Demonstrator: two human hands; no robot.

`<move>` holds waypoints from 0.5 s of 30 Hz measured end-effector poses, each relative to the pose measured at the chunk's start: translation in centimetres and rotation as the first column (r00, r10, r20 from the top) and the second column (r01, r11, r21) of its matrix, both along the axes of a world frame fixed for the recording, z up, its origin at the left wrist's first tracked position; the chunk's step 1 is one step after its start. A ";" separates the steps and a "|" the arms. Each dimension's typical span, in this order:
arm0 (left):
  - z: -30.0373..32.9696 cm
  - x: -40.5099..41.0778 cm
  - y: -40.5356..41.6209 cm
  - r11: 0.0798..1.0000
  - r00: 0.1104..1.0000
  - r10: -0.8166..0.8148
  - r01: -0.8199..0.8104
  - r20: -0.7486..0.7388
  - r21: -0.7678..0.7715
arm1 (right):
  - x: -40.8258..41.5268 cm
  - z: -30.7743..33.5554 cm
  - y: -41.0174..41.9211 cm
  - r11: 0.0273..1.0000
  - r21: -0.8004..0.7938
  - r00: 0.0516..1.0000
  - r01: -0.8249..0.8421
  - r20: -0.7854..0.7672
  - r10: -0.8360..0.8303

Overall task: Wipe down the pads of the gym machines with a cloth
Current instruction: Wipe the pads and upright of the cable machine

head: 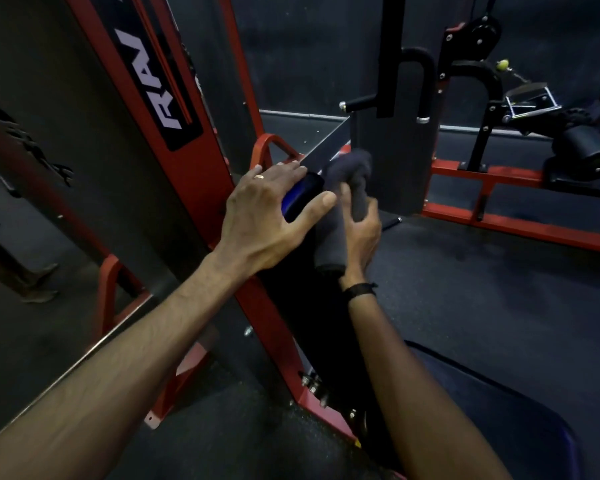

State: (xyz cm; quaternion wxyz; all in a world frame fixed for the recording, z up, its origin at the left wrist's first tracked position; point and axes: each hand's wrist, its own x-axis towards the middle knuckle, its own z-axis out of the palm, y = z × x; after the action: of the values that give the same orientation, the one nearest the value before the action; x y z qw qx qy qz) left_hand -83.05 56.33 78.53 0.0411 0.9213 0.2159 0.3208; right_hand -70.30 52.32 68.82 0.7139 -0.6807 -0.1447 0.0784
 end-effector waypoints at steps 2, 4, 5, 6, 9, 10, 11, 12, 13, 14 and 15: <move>-0.1 0.0 0.0 0.999 1.000 0.017 -0.017 -0.003 0.030 | 0.7 -3.8 -0.6 0.996 -0.080 0.993 -0.026 -0.117 0.017; -0.1 0.0 0.0 0.998 1.000 0.026 -0.026 -0.001 0.056 | -0.5 -7.5 -2.0 0.989 -0.139 0.988 0.054 -0.137 -0.073; -0.1 0.0 0.0 0.997 1.000 0.029 -0.029 -0.003 0.067 | -1.6 -9.1 -2.8 0.983 -0.146 0.983 0.111 -0.127 -0.130; -0.2 0.0 0.0 0.996 0.999 0.034 -0.034 -0.006 0.079 | -3.0 -10.3 -3.6 0.979 -0.134 0.980 0.156 -0.106 -0.171; -0.5 -0.1 0.1 0.991 0.999 0.046 -0.045 -0.006 0.124 | -8.6 -9.6 -5.8 0.978 -0.084 0.981 0.191 0.002 -0.192; -0.5 0.0 0.1 0.989 0.999 0.046 -0.046 0.000 0.142 | -10.0 -8.2 -6.0 0.981 -0.047 0.980 0.189 0.065 -0.186; -0.6 0.0 0.1 0.986 0.999 0.046 -0.046 0.004 0.161 | -10.7 -6.5 -5.7 0.984 0.013 0.976 0.178 0.122 -0.178; -0.6 0.0 0.1 0.983 0.999 0.041 -0.041 0.004 0.181 | -10.4 -4.8 -5.0 0.983 0.079 0.969 0.165 0.170 -0.177; -0.7 0.1 0.1 0.978 1.000 0.031 -0.031 0.002 0.206 | -9.6 -3.2 -4.2 0.979 0.126 0.959 0.159 0.215 -0.183; -0.8 0.0 0.1 0.972 1.000 0.017 -0.016 -0.002 0.236 | -8.4 -2.1 -3.3 0.975 0.145 0.948 0.167 0.249 -0.200; -0.9 -0.1 0.1 0.963 1.000 0.001 -0.001 0.000 0.271 | -7.0 -1.3 -2.6 0.973 0.147 0.940 0.178 0.268 -0.212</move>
State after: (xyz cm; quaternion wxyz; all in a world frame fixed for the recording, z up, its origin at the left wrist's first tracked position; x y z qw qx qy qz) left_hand -83.16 56.41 77.65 -0.0855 0.9182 0.1704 0.3473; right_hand -77.30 49.71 67.52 0.7301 -0.6513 -0.1811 -0.0994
